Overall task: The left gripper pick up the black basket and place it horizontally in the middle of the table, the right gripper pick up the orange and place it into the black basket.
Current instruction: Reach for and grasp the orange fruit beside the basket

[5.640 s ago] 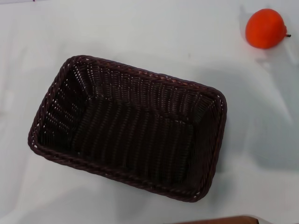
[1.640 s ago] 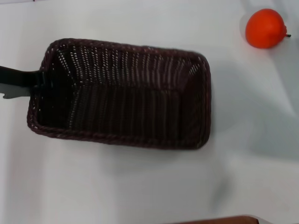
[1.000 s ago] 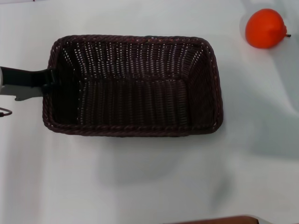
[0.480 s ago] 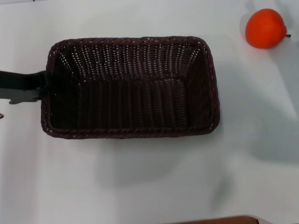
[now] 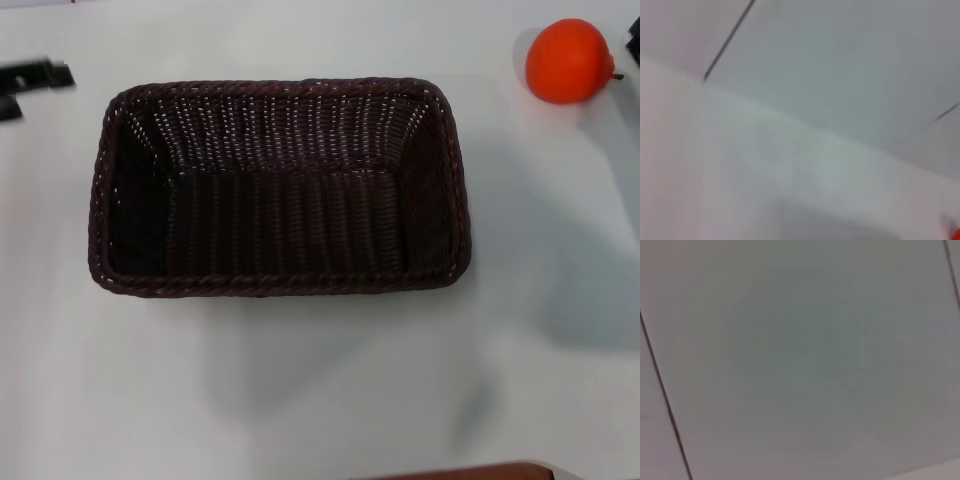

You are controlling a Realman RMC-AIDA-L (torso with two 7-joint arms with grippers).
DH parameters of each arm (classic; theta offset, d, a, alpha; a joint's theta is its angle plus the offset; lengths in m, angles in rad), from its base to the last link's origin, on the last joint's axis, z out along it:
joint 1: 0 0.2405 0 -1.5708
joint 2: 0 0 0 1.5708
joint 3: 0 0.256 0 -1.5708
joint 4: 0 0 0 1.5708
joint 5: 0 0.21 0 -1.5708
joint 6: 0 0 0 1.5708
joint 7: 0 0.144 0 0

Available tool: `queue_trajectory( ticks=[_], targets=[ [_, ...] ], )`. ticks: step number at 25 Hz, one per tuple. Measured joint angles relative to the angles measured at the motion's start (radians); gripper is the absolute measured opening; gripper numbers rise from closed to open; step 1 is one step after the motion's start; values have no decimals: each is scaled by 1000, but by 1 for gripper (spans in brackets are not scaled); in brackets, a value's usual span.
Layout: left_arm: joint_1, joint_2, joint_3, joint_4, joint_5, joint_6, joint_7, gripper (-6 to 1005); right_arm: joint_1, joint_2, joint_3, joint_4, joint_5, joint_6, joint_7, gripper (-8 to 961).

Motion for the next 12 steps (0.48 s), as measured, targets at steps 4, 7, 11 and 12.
queue_trajectory(
  ticks=[4, 7, 11, 12],
  targets=[
    [43, -4, -6, 23, -142, 80, 131, 863, 24, -4, -45, 11, 0, -77, 1, 786],
    [73, -7, 20, 66, -278, 135, 237, 882, 40, -5, -63, 20, 0, -103, 0, 772],
    [84, -8, 34, 111, -382, 160, 325, 900, 61, -3, -87, 36, 0, -153, -1, 753],
    [84, -8, 34, 118, -398, 161, 341, 900, 66, -2, -93, 38, 0, -171, -1, 749]
  ],
)
